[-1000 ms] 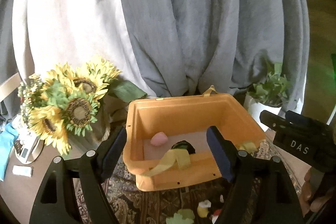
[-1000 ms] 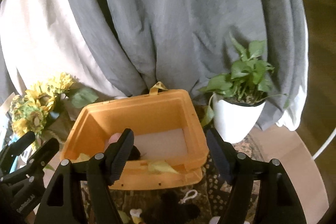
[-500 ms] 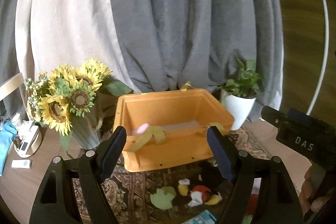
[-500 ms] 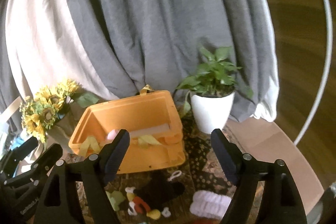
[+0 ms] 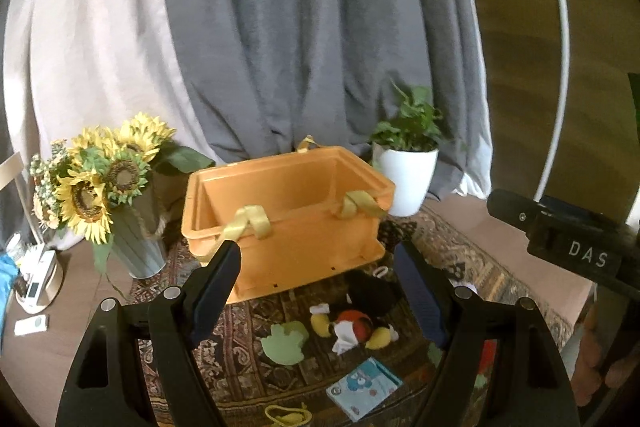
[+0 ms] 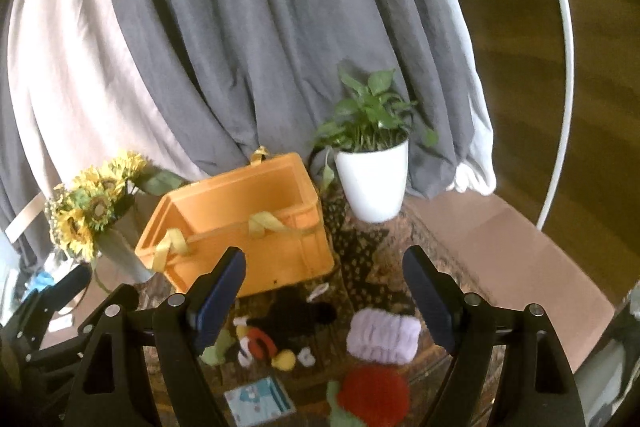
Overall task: Organize soft objects
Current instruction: 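Move both tools back toward the remaining toys on the rug, then grasp the blue card pack with the left tool while the right tool grasps the red fluffy toy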
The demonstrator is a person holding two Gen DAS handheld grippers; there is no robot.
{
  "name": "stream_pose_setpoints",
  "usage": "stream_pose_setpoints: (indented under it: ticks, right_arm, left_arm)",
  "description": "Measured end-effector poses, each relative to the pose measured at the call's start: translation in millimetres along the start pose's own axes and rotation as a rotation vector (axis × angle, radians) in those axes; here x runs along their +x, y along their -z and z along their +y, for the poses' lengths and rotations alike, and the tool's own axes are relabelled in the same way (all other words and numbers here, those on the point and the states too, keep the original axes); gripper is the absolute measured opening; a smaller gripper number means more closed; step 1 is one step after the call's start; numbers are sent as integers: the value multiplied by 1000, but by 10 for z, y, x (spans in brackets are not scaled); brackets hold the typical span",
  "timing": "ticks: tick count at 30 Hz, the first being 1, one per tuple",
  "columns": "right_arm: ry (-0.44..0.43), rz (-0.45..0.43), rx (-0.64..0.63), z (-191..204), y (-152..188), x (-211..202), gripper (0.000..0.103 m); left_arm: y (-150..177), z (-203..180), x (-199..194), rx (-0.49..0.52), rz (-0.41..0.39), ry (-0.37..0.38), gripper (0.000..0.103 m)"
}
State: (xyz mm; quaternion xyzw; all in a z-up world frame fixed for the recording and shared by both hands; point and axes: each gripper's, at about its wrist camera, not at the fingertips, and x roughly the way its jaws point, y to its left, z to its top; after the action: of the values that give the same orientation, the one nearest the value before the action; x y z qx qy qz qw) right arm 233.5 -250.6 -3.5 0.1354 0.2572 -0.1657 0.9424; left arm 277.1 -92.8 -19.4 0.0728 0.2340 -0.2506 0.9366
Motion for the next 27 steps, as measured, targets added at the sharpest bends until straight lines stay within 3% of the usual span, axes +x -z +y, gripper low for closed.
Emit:
stream_pose_setpoints:
  ticks: [6, 27]
  right_arm:
    - [8, 18, 34, -80, 210, -95, 82]
    - [91, 169, 145, -360, 992, 97, 82]
  left_arm:
    - [154, -101, -14, 57, 28, 45, 79]
    - [734, -374, 386, 266, 264, 182, 79]
